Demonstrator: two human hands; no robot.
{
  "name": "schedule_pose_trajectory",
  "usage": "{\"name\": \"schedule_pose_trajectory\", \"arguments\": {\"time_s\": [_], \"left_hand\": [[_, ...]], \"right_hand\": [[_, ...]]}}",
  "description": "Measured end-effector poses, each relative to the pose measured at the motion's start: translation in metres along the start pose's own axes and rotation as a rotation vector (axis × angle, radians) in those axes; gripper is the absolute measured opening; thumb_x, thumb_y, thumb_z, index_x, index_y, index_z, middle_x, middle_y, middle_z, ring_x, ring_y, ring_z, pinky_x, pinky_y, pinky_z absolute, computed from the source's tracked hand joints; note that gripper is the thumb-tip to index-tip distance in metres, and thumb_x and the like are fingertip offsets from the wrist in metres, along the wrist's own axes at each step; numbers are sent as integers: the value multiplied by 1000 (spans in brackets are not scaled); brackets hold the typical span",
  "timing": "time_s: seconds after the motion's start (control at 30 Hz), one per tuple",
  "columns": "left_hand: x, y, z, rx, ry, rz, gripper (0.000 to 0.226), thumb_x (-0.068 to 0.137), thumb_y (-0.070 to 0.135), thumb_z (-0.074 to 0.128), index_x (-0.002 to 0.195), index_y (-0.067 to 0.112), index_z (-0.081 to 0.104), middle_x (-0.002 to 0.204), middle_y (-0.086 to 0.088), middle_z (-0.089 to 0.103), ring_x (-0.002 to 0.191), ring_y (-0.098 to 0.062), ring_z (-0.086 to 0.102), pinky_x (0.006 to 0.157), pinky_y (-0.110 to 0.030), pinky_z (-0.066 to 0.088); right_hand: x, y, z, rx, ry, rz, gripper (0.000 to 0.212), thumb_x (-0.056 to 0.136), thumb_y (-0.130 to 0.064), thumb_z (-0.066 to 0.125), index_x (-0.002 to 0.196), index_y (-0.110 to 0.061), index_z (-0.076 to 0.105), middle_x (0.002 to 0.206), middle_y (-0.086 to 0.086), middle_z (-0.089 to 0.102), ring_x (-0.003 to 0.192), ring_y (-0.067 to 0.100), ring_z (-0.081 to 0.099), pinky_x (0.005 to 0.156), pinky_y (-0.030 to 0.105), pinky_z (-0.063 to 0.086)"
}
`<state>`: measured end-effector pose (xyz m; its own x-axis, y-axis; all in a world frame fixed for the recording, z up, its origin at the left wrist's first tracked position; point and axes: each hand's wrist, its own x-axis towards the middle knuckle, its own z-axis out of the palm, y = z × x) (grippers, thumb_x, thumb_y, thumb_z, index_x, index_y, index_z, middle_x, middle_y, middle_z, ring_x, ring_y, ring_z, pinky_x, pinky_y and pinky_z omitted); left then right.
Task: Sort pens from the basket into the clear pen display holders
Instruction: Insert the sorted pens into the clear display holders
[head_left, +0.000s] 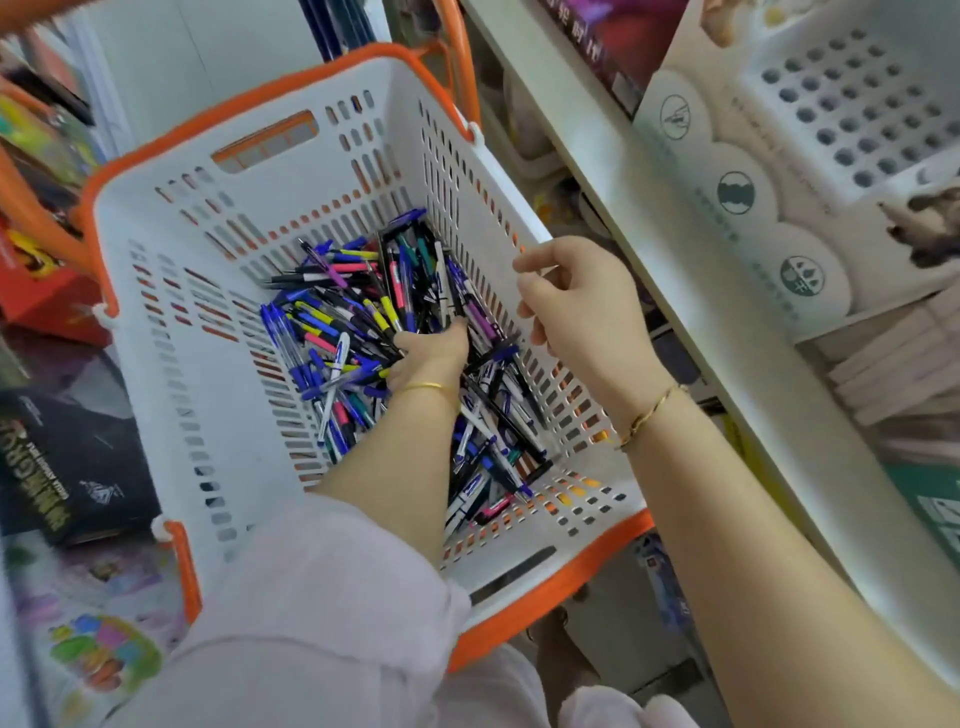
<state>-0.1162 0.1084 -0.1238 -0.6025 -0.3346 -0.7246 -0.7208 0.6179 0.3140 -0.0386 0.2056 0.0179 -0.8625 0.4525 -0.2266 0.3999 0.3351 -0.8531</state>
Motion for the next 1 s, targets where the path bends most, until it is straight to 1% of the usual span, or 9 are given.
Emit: {"name": "schedule_pose_trajectory", "arguments": {"time_s": [0.07,0.17,0.3,0.37,0.43,0.53,0.67,0.8,1.0], "left_hand": [[9,6,0,-23,-28,-59,105,77,66,62,148,11,8,151,-20,22,137,-37,25,108,-50,29],[6,5,3,37,-1,-2,105,76,53,73,147,11,7,146,-24,25,133,-39,29,103,-50,33],[2,-3,4,70,21,50,83,88,24,66,146,15,8,147,-29,18,130,-44,31,92,-49,37],[2,-11,5,134,19,103,75,87,20,65,142,13,13,141,-31,24,122,-44,39,77,-45,36],[3,-18,4,122,40,158,66,89,21,62,138,12,19,140,-31,26,108,-42,49,73,-42,36],[-1,-21,-1,-9,40,184,47,95,17,55,133,9,28,140,-28,29,66,-26,46,70,-38,37],[-2,-22,-9,-254,-12,221,30,98,11,46,125,9,33,121,-20,52,85,-31,61,68,-38,47],[-6,-28,-22,-533,-154,180,32,96,-3,42,122,14,39,123,-26,52,54,-20,55,47,-30,42],[-38,-39,-49,-768,-228,149,32,98,-2,41,128,10,44,94,-17,55,60,-18,52,44,-23,42]], "right_hand": [[2,-1,1,11,-6,2,15,92,-10,49,95,-21,59,81,0,64,70,14,58,63,27,47],[1,-1,3,18,-19,12,16,92,-10,49,94,-23,58,77,-2,62,68,13,57,61,27,45],[-1,0,4,6,-26,16,13,93,-12,51,93,-23,57,78,0,63,69,16,59,64,30,49],[-2,1,4,10,-31,25,12,93,-12,51,93,-22,58,81,3,65,70,18,60,65,32,50],[-4,2,4,8,-30,26,13,93,-12,50,94,-21,59,81,4,65,68,18,59,65,34,51],[-5,2,3,5,-25,34,16,93,-9,49,93,-21,59,78,3,65,63,15,58,62,33,52],[-6,2,3,-7,-27,40,17,92,-8,48,94,-20,60,77,4,65,65,17,60,64,36,53],[-6,0,4,5,-36,45,16,94,-10,49,101,-15,62,80,5,65,67,18,59,65,36,52],[-10,-7,6,13,-59,28,17,94,-9,48,102,-15,62,77,4,65,60,15,58,58,30,50]]}}
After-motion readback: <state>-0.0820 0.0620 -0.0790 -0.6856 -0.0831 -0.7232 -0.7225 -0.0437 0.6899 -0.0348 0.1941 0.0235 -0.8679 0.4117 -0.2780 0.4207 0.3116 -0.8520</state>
